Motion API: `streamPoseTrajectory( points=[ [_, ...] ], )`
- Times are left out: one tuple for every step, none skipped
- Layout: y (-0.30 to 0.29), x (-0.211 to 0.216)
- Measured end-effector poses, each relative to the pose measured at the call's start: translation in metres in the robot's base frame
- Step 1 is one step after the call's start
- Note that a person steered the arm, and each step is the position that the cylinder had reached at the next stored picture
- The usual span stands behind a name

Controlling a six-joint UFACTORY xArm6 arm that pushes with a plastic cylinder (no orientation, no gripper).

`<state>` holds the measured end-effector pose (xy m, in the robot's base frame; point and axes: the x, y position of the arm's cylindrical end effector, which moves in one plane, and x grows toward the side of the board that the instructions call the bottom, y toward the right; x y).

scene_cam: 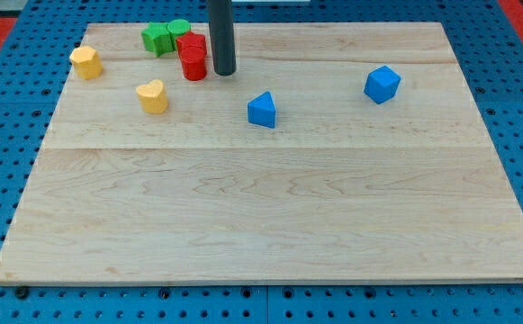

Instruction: Separate both the red and green blocks from each other

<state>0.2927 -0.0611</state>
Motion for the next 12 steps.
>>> streamPoseTrajectory(
  points=[
    [0.006, -0.012],
    [-0.020, -0.028],
    [-0.045, -0.034],
    [-0.022, -0.032],
    [-0.001, -0.042],
    [-0.020, -0.074],
    [-0.054, -0.100],
    [-0.067, -0.101],
    [-0.086, -0.101],
    [-0.096, -0.101],
    [-0.099, -0.098],
    [-0.099, -0.093]
  ],
)
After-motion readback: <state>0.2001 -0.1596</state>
